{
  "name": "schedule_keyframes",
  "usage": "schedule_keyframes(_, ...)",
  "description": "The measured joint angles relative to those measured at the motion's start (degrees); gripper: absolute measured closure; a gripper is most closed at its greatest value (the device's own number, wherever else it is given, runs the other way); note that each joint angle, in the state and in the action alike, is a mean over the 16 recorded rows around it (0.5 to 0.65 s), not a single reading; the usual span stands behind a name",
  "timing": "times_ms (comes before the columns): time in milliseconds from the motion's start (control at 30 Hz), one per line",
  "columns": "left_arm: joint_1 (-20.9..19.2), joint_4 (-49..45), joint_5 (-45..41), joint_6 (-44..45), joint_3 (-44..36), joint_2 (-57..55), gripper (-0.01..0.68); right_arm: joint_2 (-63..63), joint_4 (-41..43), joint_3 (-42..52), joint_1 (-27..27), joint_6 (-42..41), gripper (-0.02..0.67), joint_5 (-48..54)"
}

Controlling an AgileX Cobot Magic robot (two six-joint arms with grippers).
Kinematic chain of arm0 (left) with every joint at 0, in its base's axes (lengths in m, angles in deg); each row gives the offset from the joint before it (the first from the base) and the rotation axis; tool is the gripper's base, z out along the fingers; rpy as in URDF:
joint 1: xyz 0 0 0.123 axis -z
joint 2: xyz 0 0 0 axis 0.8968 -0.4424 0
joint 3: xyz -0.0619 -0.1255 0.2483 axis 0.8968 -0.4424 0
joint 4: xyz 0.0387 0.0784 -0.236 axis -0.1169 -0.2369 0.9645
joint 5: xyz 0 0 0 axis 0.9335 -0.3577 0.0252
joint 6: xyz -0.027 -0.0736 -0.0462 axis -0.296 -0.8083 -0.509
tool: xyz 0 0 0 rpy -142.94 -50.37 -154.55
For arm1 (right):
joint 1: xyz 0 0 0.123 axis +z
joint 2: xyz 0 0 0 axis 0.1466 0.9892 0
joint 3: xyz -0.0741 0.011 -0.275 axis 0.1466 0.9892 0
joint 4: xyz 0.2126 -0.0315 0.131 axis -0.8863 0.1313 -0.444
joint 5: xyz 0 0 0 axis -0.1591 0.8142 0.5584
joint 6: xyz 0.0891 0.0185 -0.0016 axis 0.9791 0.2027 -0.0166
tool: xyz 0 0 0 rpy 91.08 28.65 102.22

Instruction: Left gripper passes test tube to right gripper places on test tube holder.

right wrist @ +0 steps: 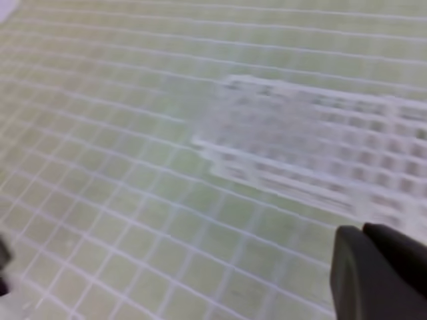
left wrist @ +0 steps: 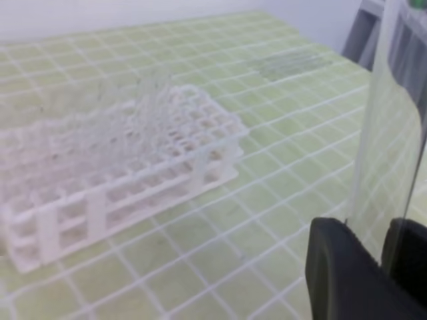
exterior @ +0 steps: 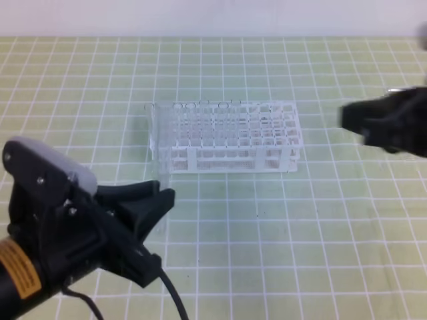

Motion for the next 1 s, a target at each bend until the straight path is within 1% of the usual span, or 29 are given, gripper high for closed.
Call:
schedule_keyframes(100, -1.35, 0.21, 1.38, -0.34, -1.11, 0.13, 0.62, 3.16, 2.1, -3.34, 4.88, 0.82, 0.665, -1.84)
schedule_keyframes(233, -3.51, 0.48, 3.26, -0.96, -1.88, 0.11, 0.638, 6.23, 5.64, -6.76, 11.11, 1.88, 0.665, -5.87)
schedule_keyframes(433, -6.09, 0.63, 5.18, -1.57, -1.95, 0.11, 0.626, 7.46, 11.23, -7.43, 18.43, 3.25, 0.665, -15.56)
schedule_keyframes(567, -6.95, 0.63, 6.68, -1.85, -1.95, 0.1, 0.639, 5.93, 13.42, -3.64, 22.03, 2.73, 0.665, -25.5)
schedule_keyframes(600, -7.01, 0.63, 6.88, -1.89, -1.95, 0.11, 0.632, 5.36, 13.84, -2.22, 22.85, 2.44, 0.665, -28.42)
schedule_keyframes(767, -7.07, 0.25, 7.51, -1.95, -1.95, 0.12, 0.608, 2.4, 15.59, 6.72, 26.56, 0.83, 0.665, -44.14)
schedule_keyframes(1000, -7.08, -1.23, 8.75, -1.81, -1.95, -0.06, 0.614, -0.38, 17.25, 17.75, 30.73, 0.09, 0.665, -61.29)
